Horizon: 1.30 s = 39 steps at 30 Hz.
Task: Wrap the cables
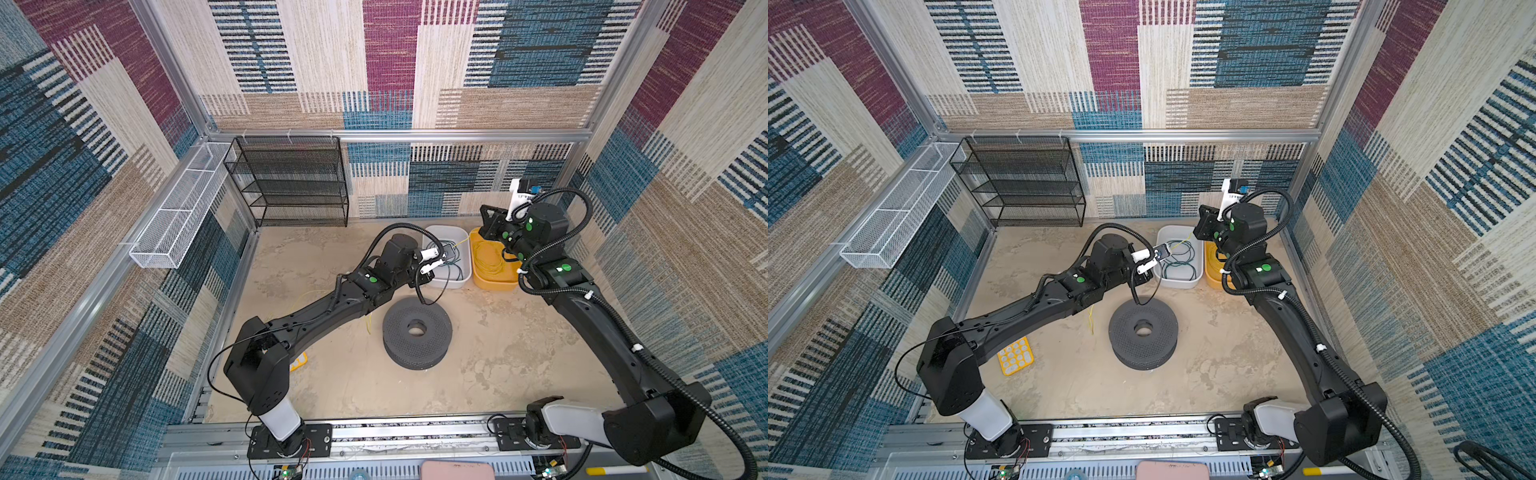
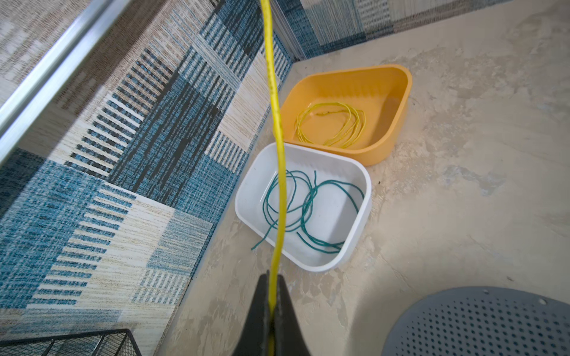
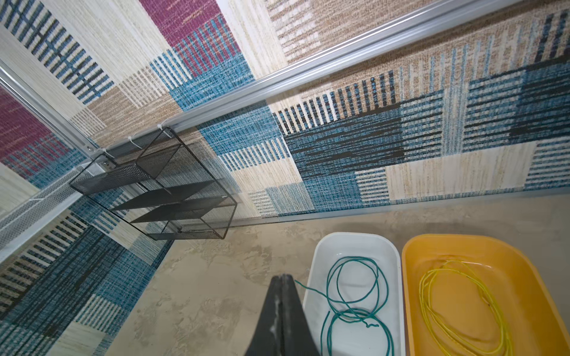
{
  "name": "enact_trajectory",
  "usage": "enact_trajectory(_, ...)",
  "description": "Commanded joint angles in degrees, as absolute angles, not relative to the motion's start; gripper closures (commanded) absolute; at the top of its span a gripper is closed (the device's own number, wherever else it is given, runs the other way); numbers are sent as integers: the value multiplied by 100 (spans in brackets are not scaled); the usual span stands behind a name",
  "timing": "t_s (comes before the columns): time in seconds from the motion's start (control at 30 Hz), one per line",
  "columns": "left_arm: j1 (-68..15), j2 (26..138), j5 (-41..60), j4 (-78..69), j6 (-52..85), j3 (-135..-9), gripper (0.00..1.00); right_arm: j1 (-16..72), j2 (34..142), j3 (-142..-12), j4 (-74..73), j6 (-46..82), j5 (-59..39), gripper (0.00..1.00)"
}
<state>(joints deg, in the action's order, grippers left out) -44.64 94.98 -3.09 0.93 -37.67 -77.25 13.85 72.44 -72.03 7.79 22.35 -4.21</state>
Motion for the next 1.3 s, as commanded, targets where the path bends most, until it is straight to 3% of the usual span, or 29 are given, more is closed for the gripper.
enact_trajectory(0.0, -4438, 9439, -482, 579, -3639, -7526, 100, 1174, 7175, -7143, -398, 2696, -592, 100)
enact_trajectory(0.67, -4438, 9413, -613, 772, -3751, -7291, 100, 690, 7100, -6828, -951, 3406, -1613, 100)
enact_trajectory(0.9, -4439, 9406, -661, 854, -3746, -7451, 100, 720, 7112, -6613, -1145, 3649, -2470, 100)
enact_trajectory(1.07, -4438, 9495, -567, 939, -3685, -7559, 100, 738, 6914, -6405, -1116, 3558, -2567, 79)
enact_trajectory(1.2, -4438, 9558, -482, 1009, -3646, -7642, 100, 738, 6794, -6482, -922, 3375, -2712, 52)
enact_trajectory(1.27, -4438, 9575, -446, 1031, -3644, -7677, 100, 738, 6725, -6523, -879, 3320, -2765, 44)
